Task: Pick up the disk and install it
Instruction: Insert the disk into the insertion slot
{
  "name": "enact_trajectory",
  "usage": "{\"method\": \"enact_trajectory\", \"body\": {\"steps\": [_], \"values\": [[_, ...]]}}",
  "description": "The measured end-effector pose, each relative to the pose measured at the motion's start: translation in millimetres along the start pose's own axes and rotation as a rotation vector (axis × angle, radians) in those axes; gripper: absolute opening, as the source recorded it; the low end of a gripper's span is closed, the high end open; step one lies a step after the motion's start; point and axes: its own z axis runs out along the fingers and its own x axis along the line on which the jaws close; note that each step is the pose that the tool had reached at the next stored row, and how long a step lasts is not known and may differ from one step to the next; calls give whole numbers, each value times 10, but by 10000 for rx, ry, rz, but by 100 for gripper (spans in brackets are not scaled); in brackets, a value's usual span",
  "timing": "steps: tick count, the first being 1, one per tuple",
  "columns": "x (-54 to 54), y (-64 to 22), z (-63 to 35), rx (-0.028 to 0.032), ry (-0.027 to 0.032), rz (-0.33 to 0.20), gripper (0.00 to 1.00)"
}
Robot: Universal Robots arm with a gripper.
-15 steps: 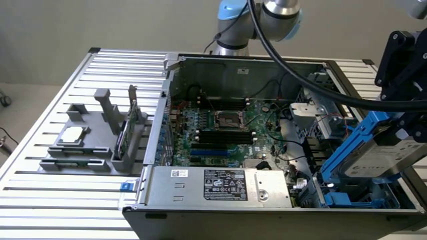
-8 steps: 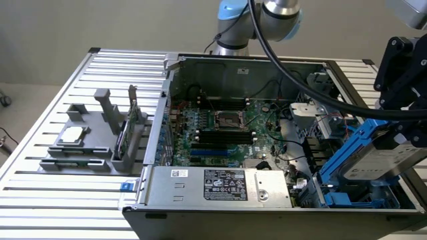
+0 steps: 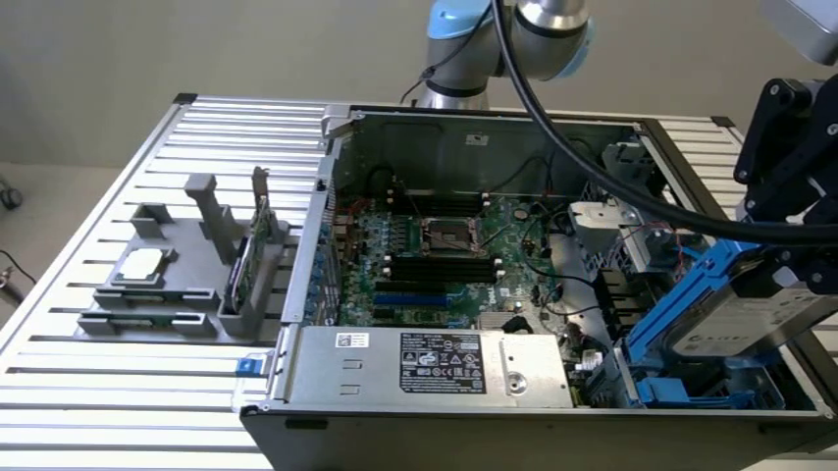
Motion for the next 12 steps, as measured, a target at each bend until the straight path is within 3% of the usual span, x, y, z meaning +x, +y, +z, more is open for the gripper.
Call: {"method": "enact_trajectory", "body": {"steps": [3,12], "values": [[8,-10,4,-34,0,-4,33],[21,-24,45,-53,5,-36,33]]}}
